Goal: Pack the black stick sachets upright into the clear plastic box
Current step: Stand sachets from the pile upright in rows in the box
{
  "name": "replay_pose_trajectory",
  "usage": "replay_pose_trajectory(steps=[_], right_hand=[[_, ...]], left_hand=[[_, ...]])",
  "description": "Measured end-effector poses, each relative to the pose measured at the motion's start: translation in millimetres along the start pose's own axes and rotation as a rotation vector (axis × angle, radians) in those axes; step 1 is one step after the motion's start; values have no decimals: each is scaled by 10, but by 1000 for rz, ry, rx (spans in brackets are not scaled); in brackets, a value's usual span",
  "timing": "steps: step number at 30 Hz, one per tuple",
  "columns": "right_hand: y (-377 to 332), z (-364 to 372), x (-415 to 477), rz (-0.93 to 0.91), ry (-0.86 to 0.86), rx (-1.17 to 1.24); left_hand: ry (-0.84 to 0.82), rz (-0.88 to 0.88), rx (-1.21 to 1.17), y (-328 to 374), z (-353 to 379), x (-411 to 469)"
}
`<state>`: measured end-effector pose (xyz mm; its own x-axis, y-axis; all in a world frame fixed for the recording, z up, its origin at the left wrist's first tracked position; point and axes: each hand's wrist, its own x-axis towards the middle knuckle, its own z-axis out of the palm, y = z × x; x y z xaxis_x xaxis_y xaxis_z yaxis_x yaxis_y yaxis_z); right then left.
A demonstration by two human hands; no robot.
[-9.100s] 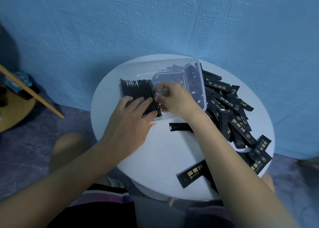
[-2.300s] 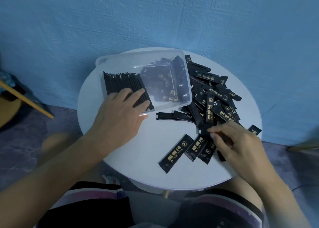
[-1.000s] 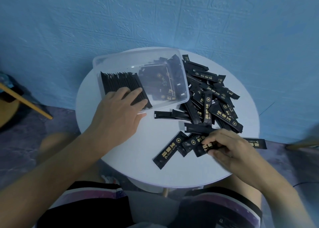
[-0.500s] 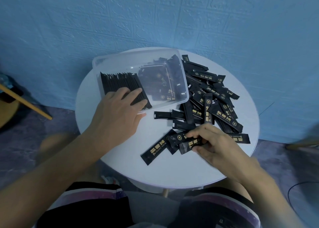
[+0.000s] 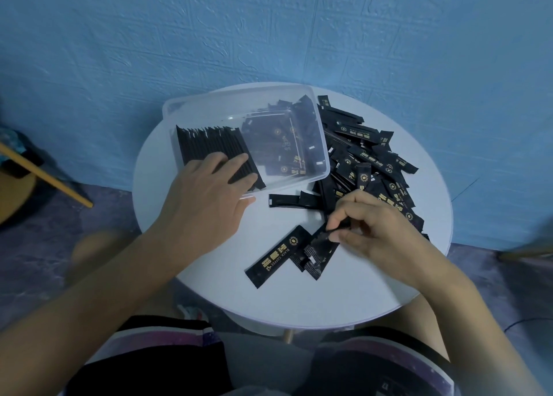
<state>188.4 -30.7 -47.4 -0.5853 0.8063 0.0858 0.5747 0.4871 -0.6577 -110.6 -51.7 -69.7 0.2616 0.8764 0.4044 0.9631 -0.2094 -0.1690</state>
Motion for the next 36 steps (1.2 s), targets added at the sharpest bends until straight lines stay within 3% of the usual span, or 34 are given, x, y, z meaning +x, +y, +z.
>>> replay_pose_trajectory(steps=[6, 13, 22, 30, 36], right_hand=[[33, -3, 142, -16, -103, -174], [93, -33, 35, -51, -172, -205], [10, -21, 97, -98, -108, -215], [5, 21, 167, -88, -172, -290], [-105, -63, 217, -143, -15, -124]], left_hand=[[11, 0, -12, 0, 5, -1], [20, 2, -15, -2, -1, -4], [0, 6, -11, -8, -19, 2], [-9, 0, -14, 1, -23, 1], [-11, -5, -6, 5, -28, -3]])
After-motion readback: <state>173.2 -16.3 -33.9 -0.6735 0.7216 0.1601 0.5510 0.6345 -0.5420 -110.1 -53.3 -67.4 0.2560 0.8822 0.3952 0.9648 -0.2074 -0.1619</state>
